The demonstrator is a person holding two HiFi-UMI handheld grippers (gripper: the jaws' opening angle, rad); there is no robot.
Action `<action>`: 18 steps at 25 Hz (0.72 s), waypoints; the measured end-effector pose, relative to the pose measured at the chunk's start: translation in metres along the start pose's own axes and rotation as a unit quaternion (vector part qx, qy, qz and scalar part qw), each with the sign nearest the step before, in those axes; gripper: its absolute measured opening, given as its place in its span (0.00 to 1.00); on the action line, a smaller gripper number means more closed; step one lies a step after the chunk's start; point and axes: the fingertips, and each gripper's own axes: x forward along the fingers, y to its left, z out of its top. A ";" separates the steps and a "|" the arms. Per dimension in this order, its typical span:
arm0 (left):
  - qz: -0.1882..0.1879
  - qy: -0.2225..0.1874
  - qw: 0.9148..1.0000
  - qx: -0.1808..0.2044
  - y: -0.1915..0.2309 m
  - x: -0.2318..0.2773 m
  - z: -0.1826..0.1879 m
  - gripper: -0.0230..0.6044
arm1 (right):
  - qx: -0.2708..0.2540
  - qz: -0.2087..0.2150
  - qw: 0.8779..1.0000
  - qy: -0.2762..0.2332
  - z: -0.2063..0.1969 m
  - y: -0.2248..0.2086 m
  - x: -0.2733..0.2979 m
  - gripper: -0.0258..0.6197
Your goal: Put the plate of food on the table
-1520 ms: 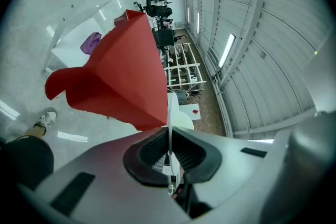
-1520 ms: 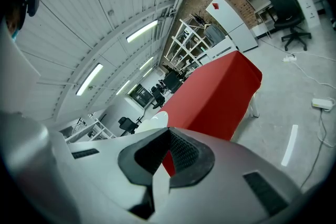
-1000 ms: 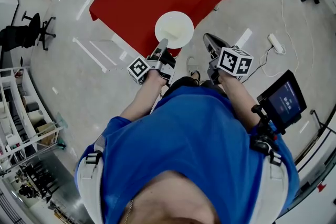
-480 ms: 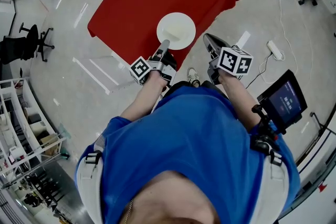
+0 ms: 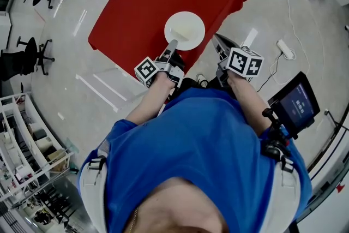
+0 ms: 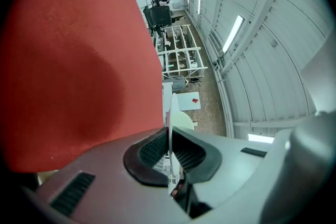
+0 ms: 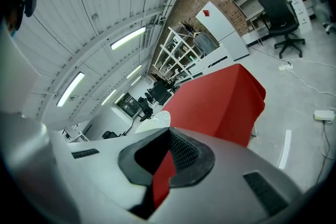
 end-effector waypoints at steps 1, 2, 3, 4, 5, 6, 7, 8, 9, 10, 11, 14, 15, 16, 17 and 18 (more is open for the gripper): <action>0.007 -0.005 1.000 -0.003 0.002 -0.008 -0.001 0.06 | 0.004 0.002 1.000 0.007 -0.005 0.002 0.000 0.04; 0.014 -0.011 1.000 -0.006 0.005 -0.017 -0.003 0.06 | 0.009 0.004 1.000 0.015 -0.012 0.004 -0.001 0.04; 0.018 -0.014 1.000 -0.009 0.007 -0.024 -0.005 0.06 | 0.012 0.006 1.000 0.022 -0.017 0.005 -0.002 0.04; 0.020 -0.016 1.000 -0.009 0.009 -0.028 -0.007 0.06 | 0.014 0.007 1.000 0.026 -0.020 0.005 -0.002 0.04; 0.021 -0.015 1.000 -0.007 0.011 -0.030 -0.008 0.06 | 0.015 0.008 0.999 0.027 -0.021 0.005 -0.002 0.04; 0.022 -0.014 1.000 -0.004 0.012 -0.029 -0.009 0.06 | 0.016 0.008 1.000 0.024 -0.020 0.005 -0.002 0.04; 0.022 -0.013 1.000 -0.002 0.012 -0.028 -0.009 0.06 | 0.017 0.009 1.000 0.021 -0.018 0.004 -0.002 0.04; 0.021 -0.011 1.000 0.000 0.010 -0.026 -0.010 0.06 | 0.017 0.009 1.000 0.018 -0.017 0.003 -0.002 0.04; 0.020 -0.010 1.000 0.000 0.009 -0.025 -0.011 0.06 | 0.016 0.009 1.000 0.017 -0.017 0.002 -0.002 0.04; 0.019 -0.009 1.000 0.001 0.008 -0.025 -0.012 0.06 | 0.016 0.009 1.000 0.017 -0.018 0.002 -0.002 0.04; 0.019 -0.009 1.000 0.002 0.008 -0.025 -0.011 0.06 | 0.016 0.011 1.000 0.017 -0.018 0.002 -0.001 0.04; 0.021 -0.010 1.000 0.010 0.010 -0.023 -0.008 0.06 | 0.013 0.016 1.000 0.014 -0.015 0.003 0.003 0.04; 0.023 -0.008 1.000 0.010 0.011 -0.023 -0.008 0.06 | 0.013 0.016 1.000 0.012 -0.015 0.002 0.003 0.04; 0.024 -0.004 1.000 0.011 0.013 -0.022 -0.008 0.06 | 0.014 0.014 1.000 0.008 -0.015 0.002 0.002 0.04; 0.020 0.002 1.000 0.015 0.012 -0.020 -0.009 0.06 | 0.015 0.012 1.000 0.003 -0.015 0.001 0.001 0.04; 0.015 0.010 1.000 0.020 0.009 -0.017 -0.009 0.06 | 0.016 0.009 1.000 -0.005 -0.014 0.000 0.000 0.04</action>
